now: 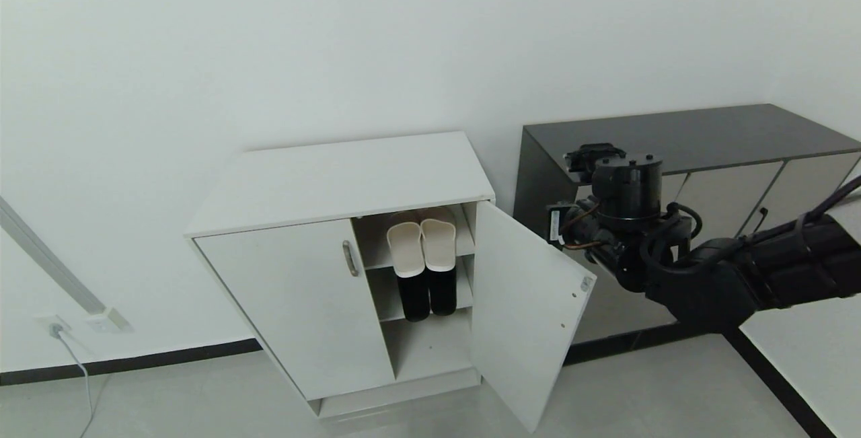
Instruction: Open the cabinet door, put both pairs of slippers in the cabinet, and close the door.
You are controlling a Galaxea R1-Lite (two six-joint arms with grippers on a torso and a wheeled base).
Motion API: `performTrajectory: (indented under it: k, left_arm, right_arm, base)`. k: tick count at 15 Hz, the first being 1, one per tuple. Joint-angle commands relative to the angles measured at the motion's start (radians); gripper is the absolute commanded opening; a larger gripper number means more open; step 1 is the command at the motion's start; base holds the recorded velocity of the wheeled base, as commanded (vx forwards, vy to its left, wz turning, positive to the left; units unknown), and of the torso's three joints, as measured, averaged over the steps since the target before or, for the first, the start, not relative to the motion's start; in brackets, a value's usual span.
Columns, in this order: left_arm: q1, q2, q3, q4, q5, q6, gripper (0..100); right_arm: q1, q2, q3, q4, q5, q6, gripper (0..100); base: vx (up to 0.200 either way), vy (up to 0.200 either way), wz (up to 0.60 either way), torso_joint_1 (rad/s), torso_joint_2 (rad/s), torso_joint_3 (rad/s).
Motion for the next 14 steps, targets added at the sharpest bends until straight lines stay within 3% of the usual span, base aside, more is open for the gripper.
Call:
performTrajectory:
  k: [1,14]
  left_arm:
    - [0.001,0.000,0.000,0.000,0.001,0.000,0]
    - [0.001,0.000,0.001,0.000,0.013,-0.002,0]
  right_arm:
    - [-0.023,0.074,-0.039,0.000,0.009,0.013,0]
    - [-0.068,0.183,-0.051,-0.002,0.035,0.019,0]
  base:
    - [0.000,0.000,0.00,0.000,0.00,0.000]
    - [0.000,0.000,0.00,0.000,0.00,0.000]
